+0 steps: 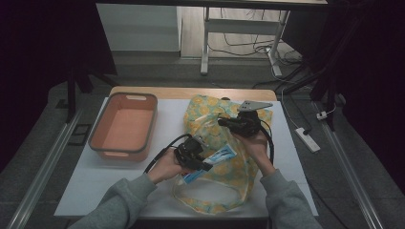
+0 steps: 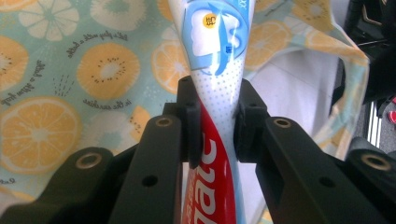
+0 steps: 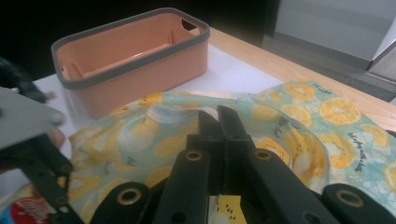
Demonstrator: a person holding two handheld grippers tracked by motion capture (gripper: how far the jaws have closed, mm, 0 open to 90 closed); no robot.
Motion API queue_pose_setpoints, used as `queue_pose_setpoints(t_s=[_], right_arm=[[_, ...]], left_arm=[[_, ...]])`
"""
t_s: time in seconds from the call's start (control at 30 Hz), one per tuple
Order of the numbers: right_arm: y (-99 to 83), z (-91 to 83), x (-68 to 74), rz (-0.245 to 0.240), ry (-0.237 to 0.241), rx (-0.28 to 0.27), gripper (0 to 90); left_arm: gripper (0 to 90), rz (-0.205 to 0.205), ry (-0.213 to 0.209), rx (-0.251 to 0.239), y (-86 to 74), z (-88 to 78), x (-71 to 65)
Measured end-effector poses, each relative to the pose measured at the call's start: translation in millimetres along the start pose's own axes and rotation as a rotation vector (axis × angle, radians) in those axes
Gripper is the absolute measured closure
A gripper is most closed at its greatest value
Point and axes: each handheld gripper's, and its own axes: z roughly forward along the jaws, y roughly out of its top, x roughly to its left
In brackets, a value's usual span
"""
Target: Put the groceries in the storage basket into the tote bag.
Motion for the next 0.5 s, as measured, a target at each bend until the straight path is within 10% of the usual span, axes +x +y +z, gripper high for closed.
queue_pose_setpoints(t_s=[0.5], right_arm=[[2.0,-0.2,5.3,-0.003,0.024,-0.007,89.9]], left_arm=[[75.2,-0.033,0.040,-0.014,16.5,15.6,13.7]])
